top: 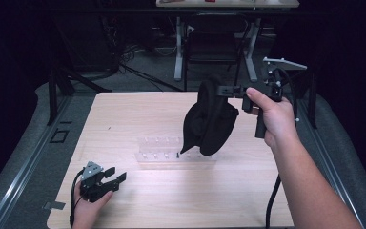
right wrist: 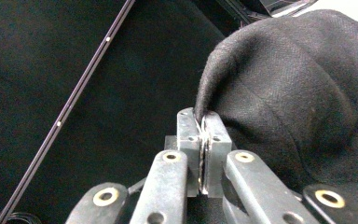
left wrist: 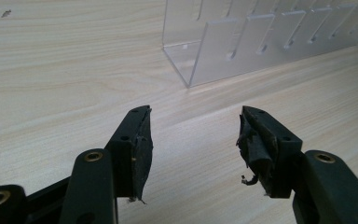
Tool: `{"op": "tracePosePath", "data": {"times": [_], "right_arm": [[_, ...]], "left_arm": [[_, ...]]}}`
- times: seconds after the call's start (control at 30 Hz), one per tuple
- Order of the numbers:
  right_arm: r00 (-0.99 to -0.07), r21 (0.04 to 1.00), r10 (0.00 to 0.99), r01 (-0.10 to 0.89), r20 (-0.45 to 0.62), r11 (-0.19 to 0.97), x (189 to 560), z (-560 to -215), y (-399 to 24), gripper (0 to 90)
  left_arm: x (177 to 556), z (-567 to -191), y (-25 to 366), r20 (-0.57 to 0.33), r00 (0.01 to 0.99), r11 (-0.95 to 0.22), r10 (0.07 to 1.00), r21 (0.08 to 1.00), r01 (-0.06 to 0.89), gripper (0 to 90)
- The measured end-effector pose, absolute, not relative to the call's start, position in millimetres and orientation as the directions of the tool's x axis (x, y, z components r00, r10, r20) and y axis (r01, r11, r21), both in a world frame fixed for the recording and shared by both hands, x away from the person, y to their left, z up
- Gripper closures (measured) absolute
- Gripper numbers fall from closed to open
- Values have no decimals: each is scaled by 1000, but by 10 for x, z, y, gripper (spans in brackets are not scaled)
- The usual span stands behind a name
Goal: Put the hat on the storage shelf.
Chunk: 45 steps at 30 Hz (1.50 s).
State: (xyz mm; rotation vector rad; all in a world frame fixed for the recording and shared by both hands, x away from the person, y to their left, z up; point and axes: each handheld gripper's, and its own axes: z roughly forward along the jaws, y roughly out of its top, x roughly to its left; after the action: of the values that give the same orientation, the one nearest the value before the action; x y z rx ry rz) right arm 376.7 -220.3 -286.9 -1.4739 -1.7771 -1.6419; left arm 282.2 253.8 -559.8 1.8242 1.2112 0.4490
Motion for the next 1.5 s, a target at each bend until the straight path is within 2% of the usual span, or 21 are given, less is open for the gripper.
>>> {"op": "tracePosePath", "data": {"times": [0.73, 1.5], "right_arm": [[-412, 533, 475, 832, 778, -152, 4020, -3072, -2067, 884], [-415, 521, 482, 847, 772, -104, 4086, -3237, -1824, 883]], "left_arm": [[2830, -5600, 2550, -164, 460, -139, 873, 819, 556, 443], [2821, -5593, 2524, -157, 463, -144, 872, 823, 550, 444]]}}
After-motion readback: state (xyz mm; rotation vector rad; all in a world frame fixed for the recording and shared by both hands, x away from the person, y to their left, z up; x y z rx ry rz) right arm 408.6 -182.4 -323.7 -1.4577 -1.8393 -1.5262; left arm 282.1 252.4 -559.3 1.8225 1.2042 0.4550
